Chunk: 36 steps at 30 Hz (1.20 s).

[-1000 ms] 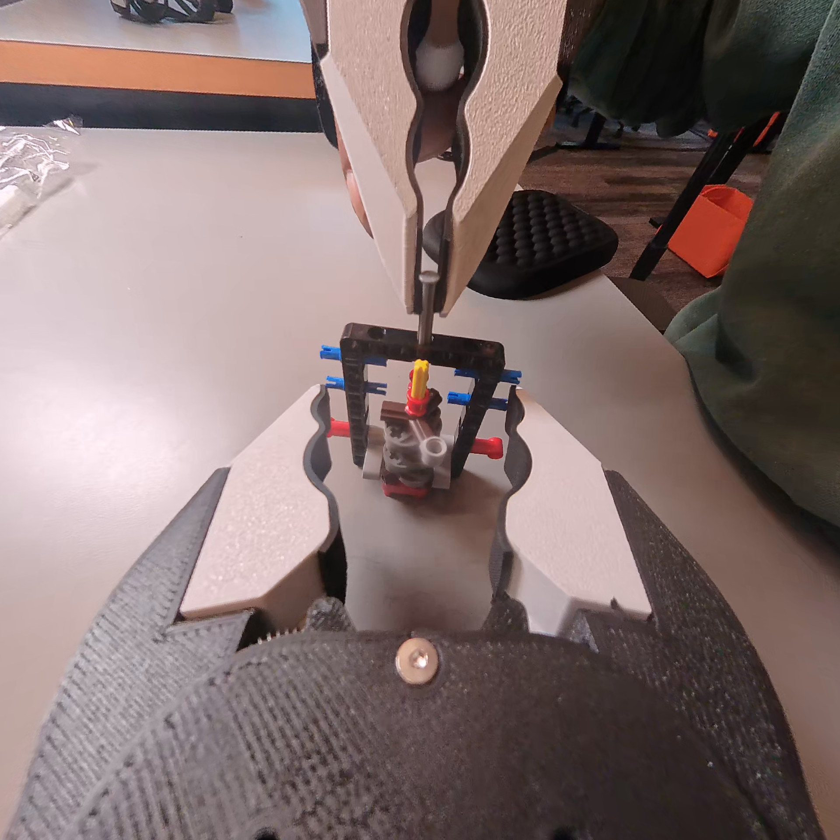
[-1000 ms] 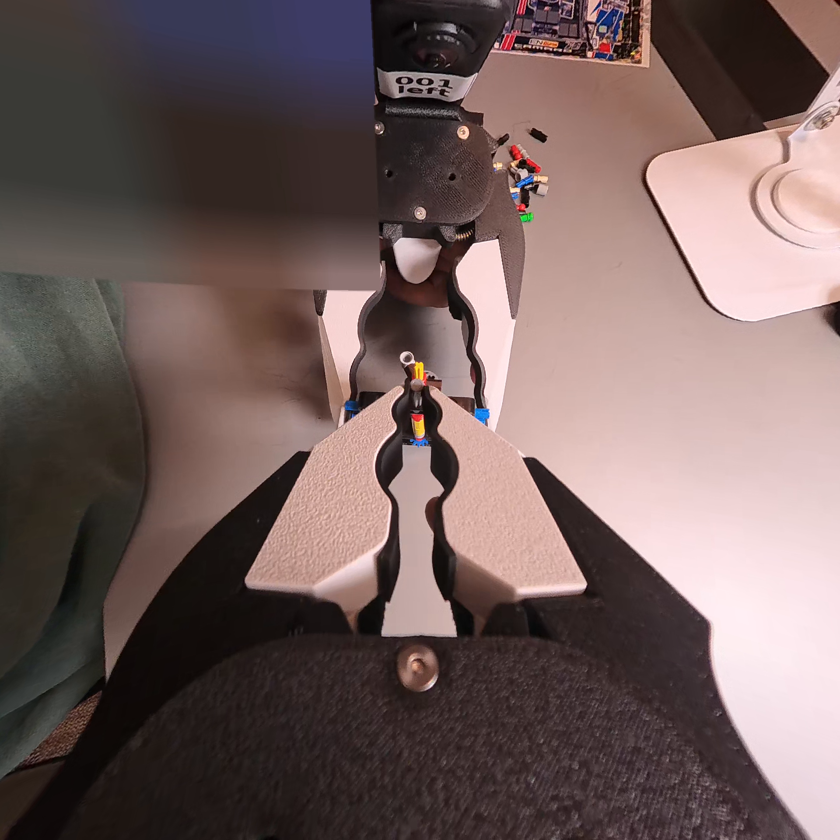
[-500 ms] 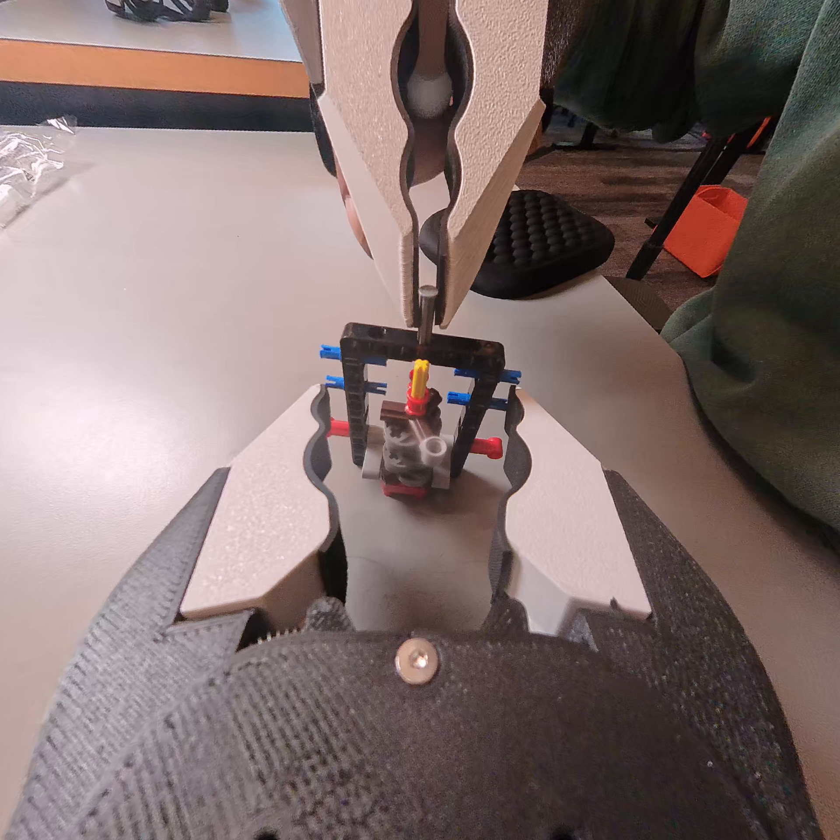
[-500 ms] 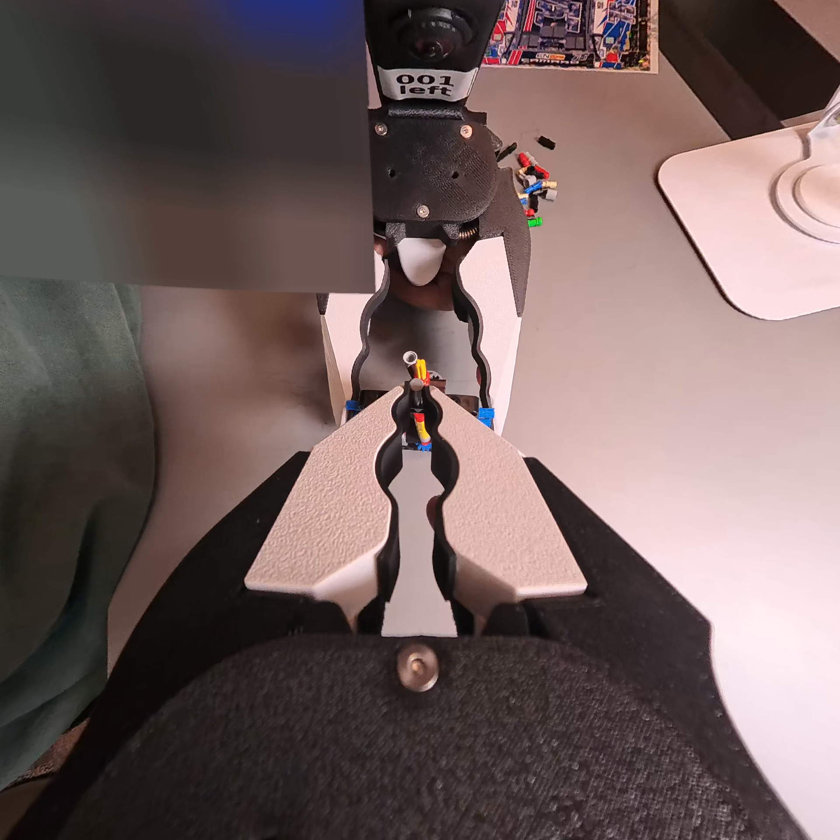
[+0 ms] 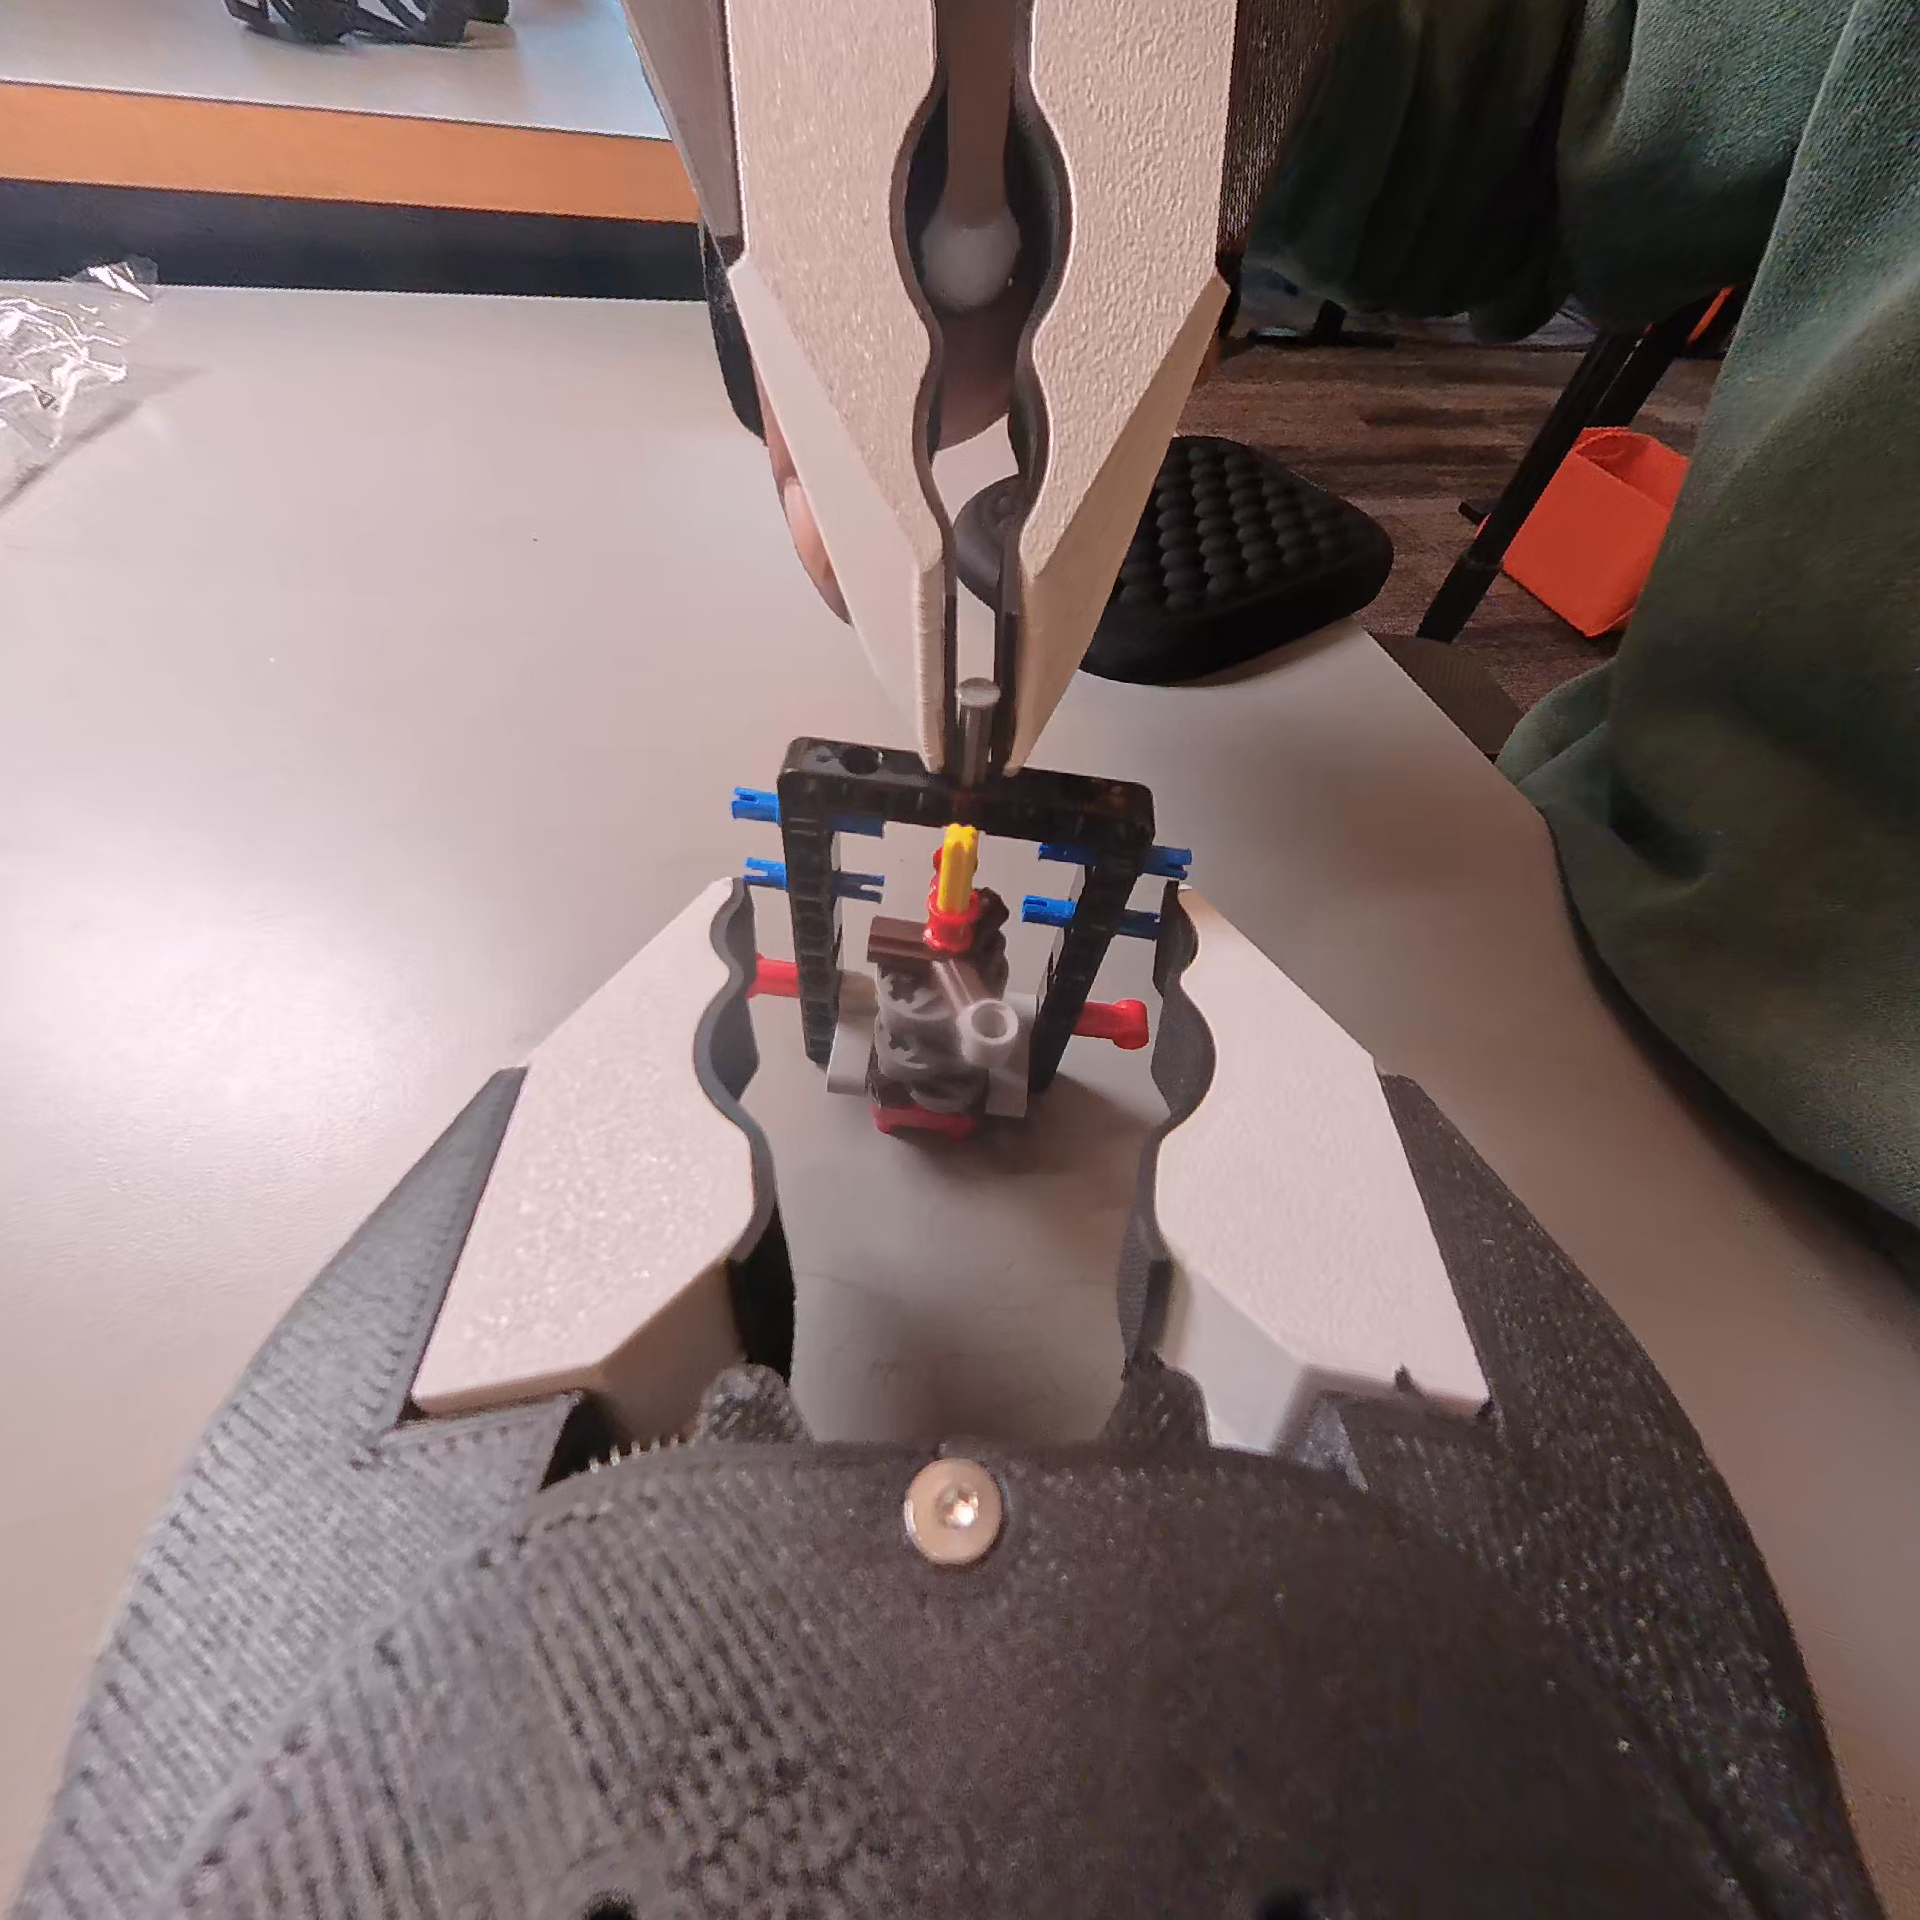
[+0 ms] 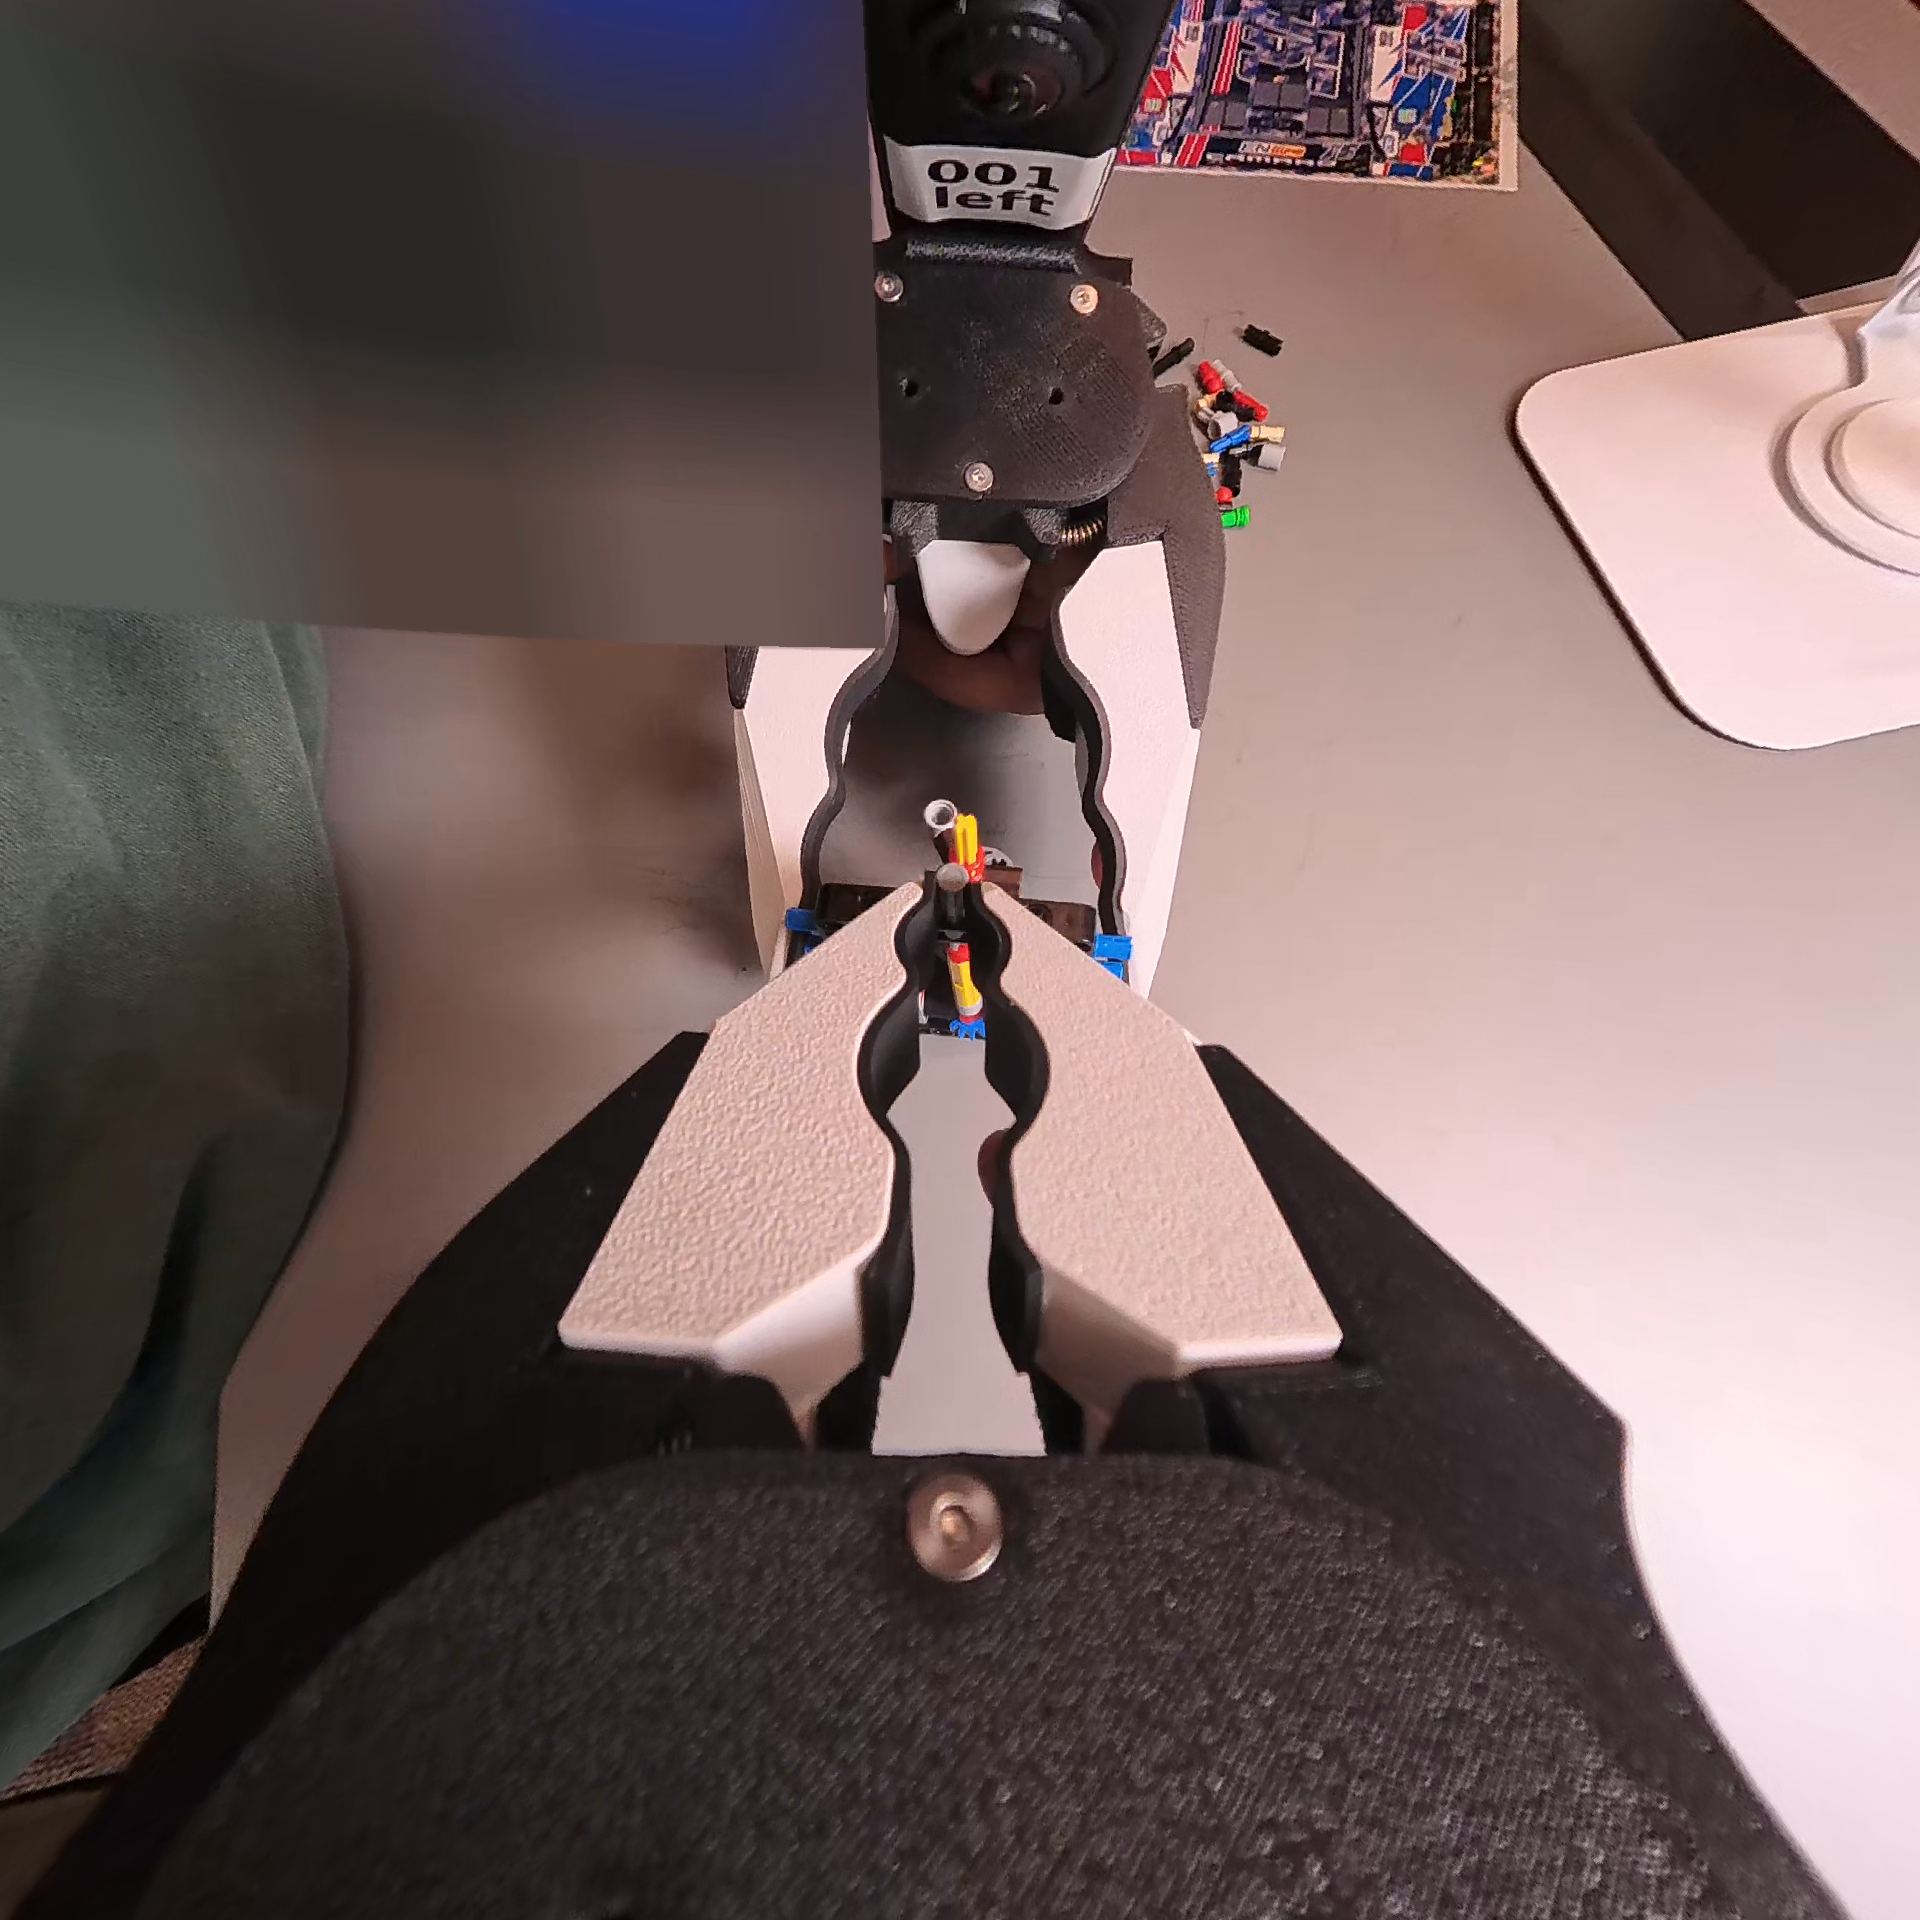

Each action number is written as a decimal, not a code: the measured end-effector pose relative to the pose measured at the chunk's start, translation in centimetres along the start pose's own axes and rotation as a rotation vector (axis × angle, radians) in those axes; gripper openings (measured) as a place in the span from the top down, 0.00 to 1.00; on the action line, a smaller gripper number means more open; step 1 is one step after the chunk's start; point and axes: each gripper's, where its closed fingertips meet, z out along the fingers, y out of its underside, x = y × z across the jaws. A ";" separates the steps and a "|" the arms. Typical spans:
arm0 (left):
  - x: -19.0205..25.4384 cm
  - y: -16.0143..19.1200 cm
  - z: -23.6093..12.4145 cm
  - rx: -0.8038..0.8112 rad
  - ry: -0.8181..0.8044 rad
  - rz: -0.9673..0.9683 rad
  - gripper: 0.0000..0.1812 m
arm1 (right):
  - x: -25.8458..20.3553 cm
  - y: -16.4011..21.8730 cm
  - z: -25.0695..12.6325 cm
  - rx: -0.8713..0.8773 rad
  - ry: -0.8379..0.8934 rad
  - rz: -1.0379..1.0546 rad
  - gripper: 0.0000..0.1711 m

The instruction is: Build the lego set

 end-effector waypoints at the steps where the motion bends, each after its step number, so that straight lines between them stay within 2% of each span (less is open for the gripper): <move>1: 0.0 0.0 0.0 0.000 0.000 -0.001 0.58 | 0.0 0.0 0.0 0.001 0.000 0.000 0.98; 26: 0.2 -0.7 -1.8 0.041 -0.003 0.034 0.60 | 0.0 -0.1 0.1 0.015 0.013 0.001 0.98; 36: 0.1 -2.0 -3.5 0.088 -0.025 0.060 0.68 | 0.0 -0.1 0.1 0.028 0.023 0.002 0.98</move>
